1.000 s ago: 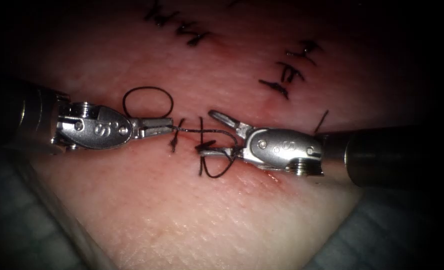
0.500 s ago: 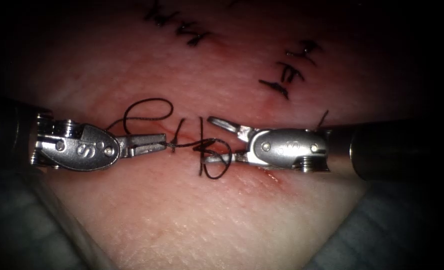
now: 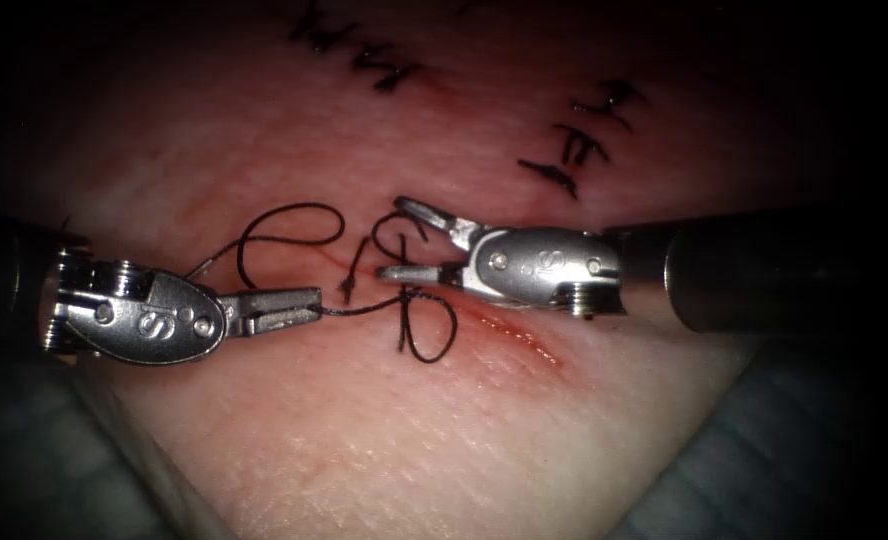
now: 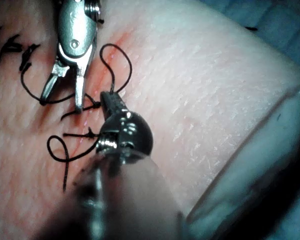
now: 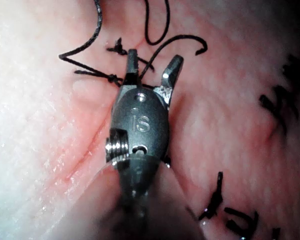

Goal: Wound Closure
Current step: Move the suture tail out of the way

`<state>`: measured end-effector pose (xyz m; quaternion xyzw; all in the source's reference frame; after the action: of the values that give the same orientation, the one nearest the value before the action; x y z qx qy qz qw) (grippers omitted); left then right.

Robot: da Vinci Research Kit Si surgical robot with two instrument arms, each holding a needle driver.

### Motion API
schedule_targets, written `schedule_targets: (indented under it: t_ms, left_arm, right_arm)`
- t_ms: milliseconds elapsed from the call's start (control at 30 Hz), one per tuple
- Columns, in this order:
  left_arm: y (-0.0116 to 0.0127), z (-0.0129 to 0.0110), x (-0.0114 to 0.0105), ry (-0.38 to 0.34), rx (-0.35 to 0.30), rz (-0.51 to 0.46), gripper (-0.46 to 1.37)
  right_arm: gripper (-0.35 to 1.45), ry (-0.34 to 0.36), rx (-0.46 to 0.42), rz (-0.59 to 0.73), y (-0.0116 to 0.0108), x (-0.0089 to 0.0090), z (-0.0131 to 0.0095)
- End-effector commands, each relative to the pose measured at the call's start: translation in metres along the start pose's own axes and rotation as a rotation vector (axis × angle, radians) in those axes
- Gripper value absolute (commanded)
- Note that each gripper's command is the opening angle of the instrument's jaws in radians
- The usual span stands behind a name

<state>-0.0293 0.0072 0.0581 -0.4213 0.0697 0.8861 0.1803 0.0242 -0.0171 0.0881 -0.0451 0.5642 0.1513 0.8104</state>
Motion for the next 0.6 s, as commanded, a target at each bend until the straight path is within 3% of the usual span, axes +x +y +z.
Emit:
schedule_targets:
  t_ms: [33,200,600]
  left_arm:
    - [0.0000,0.0000,0.0000,0.001,-0.001,0.000,-0.35]
    - [0.0004,0.0001,-0.0001,0.003,0.003,0.002,-0.35]
    - [0.0010,0.0001,-0.0006,0.001,0.001,0.008,-0.35]
  right_arm:
    - [0.35,-0.010,-0.012,-0.002,0.0004,-0.0001,0.0001]
    - [0.26,-0.053,-0.030,-0.027,0.0011,-0.0010,0.0007]
    - [0.27,-0.131,-0.033,-0.091,0.0005,-0.0055,0.0013]
